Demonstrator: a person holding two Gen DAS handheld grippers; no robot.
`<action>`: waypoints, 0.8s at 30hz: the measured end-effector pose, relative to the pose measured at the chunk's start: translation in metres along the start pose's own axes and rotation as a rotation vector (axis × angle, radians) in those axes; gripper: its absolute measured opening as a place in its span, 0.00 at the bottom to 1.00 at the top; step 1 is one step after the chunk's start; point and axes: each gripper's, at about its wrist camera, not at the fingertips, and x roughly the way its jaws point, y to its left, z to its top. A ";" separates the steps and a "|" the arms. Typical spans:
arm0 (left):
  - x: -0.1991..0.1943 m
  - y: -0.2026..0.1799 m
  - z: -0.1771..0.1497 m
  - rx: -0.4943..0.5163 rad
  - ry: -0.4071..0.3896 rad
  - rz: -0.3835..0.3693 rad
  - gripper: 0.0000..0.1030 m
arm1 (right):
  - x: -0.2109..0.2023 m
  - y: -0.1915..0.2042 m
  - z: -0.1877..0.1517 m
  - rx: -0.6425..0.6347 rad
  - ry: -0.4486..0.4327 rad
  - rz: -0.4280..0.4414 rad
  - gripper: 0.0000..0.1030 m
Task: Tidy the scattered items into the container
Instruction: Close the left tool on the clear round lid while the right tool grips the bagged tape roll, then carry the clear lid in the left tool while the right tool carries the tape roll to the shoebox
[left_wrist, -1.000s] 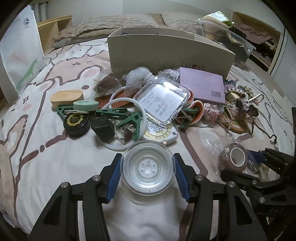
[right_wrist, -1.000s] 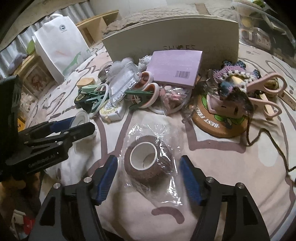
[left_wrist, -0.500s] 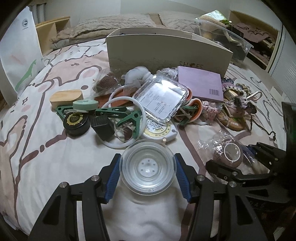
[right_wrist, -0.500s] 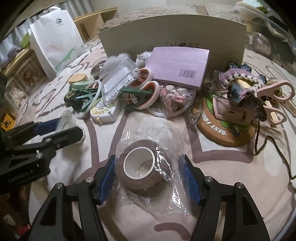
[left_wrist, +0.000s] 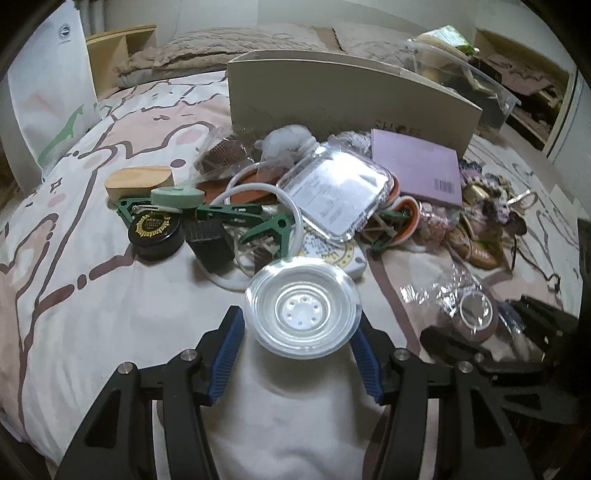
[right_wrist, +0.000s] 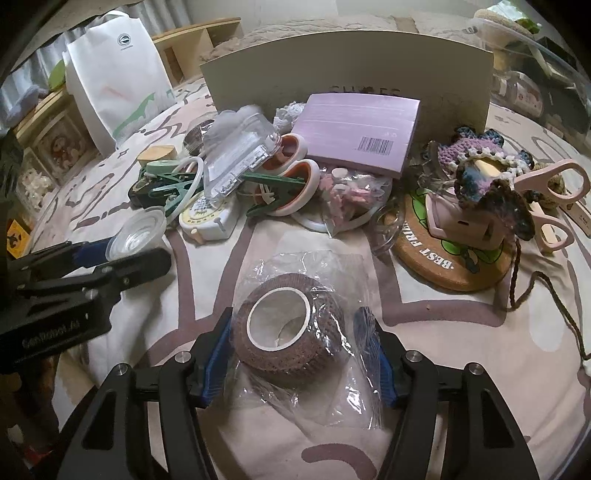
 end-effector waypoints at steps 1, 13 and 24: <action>0.001 0.000 0.001 -0.003 -0.003 0.000 0.55 | 0.000 0.000 0.000 -0.002 0.001 0.001 0.63; -0.008 -0.001 0.005 0.001 -0.035 -0.015 0.51 | 0.001 -0.001 0.001 0.001 0.006 0.009 0.63; -0.023 0.007 0.001 -0.014 -0.054 -0.031 0.50 | -0.005 -0.006 0.005 0.051 0.017 0.013 0.50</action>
